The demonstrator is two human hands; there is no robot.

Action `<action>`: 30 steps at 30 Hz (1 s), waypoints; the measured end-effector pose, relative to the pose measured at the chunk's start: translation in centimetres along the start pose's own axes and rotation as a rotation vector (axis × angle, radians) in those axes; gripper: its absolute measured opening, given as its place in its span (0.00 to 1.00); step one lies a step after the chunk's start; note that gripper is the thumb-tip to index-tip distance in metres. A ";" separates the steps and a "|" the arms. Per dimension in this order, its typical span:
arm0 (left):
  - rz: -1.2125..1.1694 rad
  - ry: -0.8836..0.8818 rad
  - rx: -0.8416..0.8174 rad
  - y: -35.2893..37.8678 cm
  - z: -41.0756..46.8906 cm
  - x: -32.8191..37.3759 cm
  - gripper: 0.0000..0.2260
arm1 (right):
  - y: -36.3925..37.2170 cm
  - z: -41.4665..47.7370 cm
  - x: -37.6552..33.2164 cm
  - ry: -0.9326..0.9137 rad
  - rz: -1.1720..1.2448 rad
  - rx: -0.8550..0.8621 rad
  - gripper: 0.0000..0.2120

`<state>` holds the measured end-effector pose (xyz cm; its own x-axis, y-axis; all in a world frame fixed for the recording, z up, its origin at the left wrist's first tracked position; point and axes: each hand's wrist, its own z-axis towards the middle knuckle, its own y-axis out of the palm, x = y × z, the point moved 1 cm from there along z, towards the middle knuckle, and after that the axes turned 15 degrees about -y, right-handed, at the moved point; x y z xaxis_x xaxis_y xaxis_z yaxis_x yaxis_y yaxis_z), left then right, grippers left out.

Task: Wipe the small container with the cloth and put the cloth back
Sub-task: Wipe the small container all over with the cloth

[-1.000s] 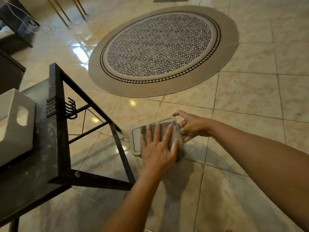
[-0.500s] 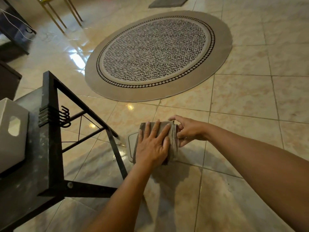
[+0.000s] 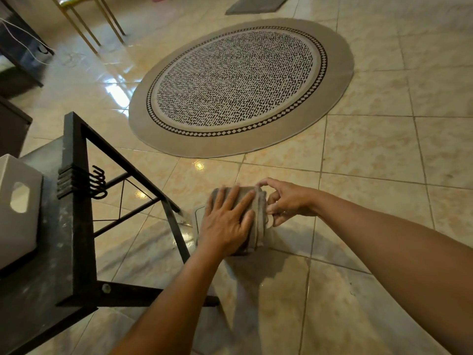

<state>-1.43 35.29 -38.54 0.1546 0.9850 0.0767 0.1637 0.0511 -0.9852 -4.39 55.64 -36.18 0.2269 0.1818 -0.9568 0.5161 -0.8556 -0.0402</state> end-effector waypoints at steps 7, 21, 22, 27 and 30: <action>0.019 0.031 0.008 -0.1 -0.1 0.2 0.26 | 0.2 -0.1 -0.3 0.010 -0.001 -0.005 0.34; -0.043 -0.009 0.017 0.4 -0.9 2.9 0.26 | 0.3 -0.2 -0.7 -0.001 -0.037 -0.014 0.33; -0.033 0.022 0.009 0.4 -0.8 2.5 0.26 | 0.4 -0.1 -0.8 -0.001 -0.038 -0.010 0.32; -0.046 0.003 -0.003 0.1 -0.1 1.6 0.26 | 0.6 -0.1 -0.8 0.011 -0.022 -0.015 0.31; -0.013 0.039 -0.010 0.1 -0.4 0.9 0.26 | 0.5 0.1 -0.7 0.023 -0.026 -0.012 0.32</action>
<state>-0.91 36.07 -38.51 0.1899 0.9771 0.0957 0.1760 0.0620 -0.9824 -4.30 55.03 -35.59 0.2319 0.2147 -0.9488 0.5320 -0.8446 -0.0611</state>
